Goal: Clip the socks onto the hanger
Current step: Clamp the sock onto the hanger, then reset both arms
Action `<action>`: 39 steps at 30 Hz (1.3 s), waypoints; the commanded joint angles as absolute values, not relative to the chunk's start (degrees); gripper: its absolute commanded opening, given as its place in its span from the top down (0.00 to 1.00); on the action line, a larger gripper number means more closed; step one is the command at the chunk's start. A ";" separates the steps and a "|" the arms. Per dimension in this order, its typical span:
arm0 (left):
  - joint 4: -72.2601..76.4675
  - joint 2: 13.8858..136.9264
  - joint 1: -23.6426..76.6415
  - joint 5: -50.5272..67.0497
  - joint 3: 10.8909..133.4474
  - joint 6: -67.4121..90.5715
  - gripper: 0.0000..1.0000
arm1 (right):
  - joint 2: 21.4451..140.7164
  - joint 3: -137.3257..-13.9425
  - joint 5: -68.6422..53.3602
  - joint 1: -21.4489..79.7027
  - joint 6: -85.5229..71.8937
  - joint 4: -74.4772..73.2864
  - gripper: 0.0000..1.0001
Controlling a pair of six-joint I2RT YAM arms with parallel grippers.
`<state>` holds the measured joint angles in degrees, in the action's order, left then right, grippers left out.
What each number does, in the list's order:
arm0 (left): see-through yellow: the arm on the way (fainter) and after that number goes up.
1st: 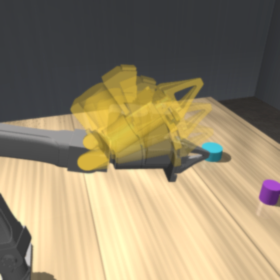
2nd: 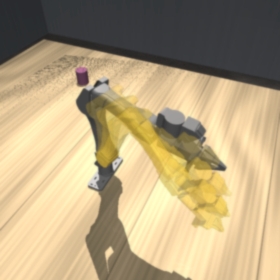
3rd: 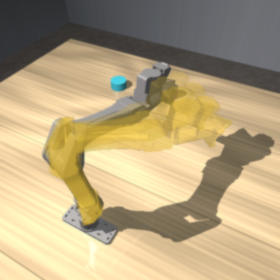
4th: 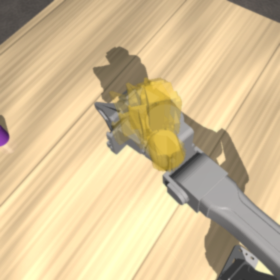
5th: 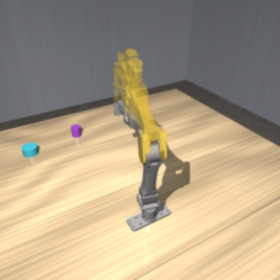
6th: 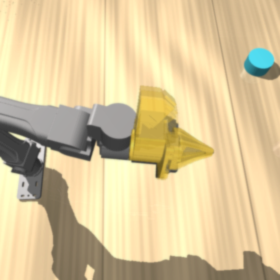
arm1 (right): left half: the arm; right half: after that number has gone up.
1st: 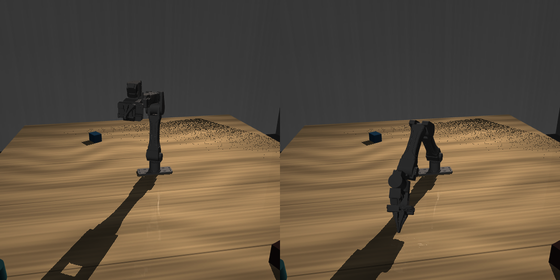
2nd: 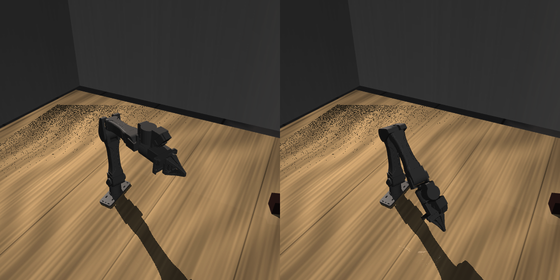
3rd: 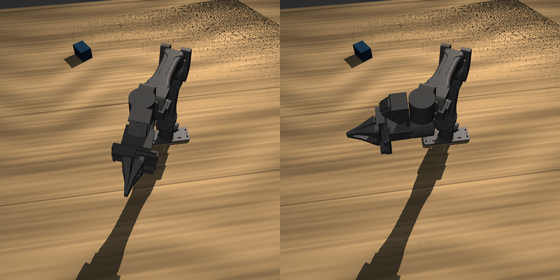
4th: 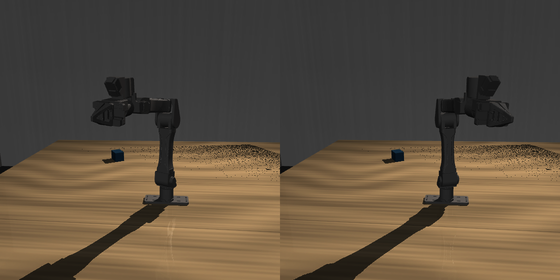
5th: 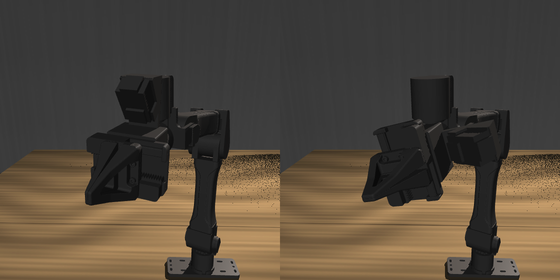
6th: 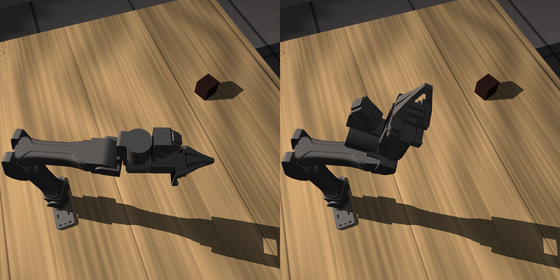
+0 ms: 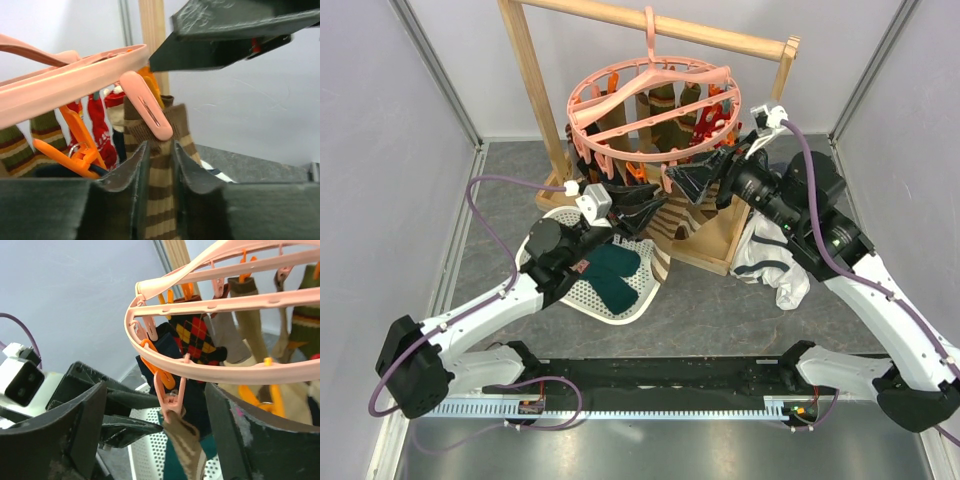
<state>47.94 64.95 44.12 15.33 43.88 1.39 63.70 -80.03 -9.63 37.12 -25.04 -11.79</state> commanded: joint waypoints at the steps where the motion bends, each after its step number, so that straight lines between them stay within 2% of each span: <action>1: 44.31 62.06 44.30 10.47 47.10 0.09 0.55 | 60.12 -79.98 -4.33 37.09 -19.61 -13.09 0.11; 4: 37.11 59.42 44.30 8.79 49.03 0.17 0.44 | 57.31 -79.19 -0.37 37.09 -16.88 -14.49 0.02; 5: 33.52 58.81 44.21 8.27 49.48 0.09 0.41 | 55.74 -78.93 1.30 37.00 -16.18 -14.94 0.02; 7: 29.90 56.17 44.30 5.98 50.44 0.70 0.28 | 53.97 -78.31 3.68 37.09 -14.59 -16.34 0.02; 9: 23.67 53.37 44.30 4.06 51.24 2.19 0.23 | 51.34 -77.35 6.67 37.09 -13.80 -17.57 0.02; 14: 11.10 47.73 44.30 0.26 53.17 5.62 0.18 | 44.67 -73.31 10.63 37.09 -12.48 -19.16 0.02; 24: -15.37 37.45 44.30 -15.53 56.42 11.60 0.10 | 38.50 -67.59 17.48 37.09 -11.69 -24.69 0.02; 31: -26.36 35.59 44.21 -25.30 58.45 9.50 0.09 | 42.00 -67.85 19.07 37.09 -13.44 -26.63 0.02; 39: -31.11 38.58 43.68 -26.80 54.59 9.40 0.05 | 46.40 -67.68 19.95 37.09 -16.26 -26.46 0.02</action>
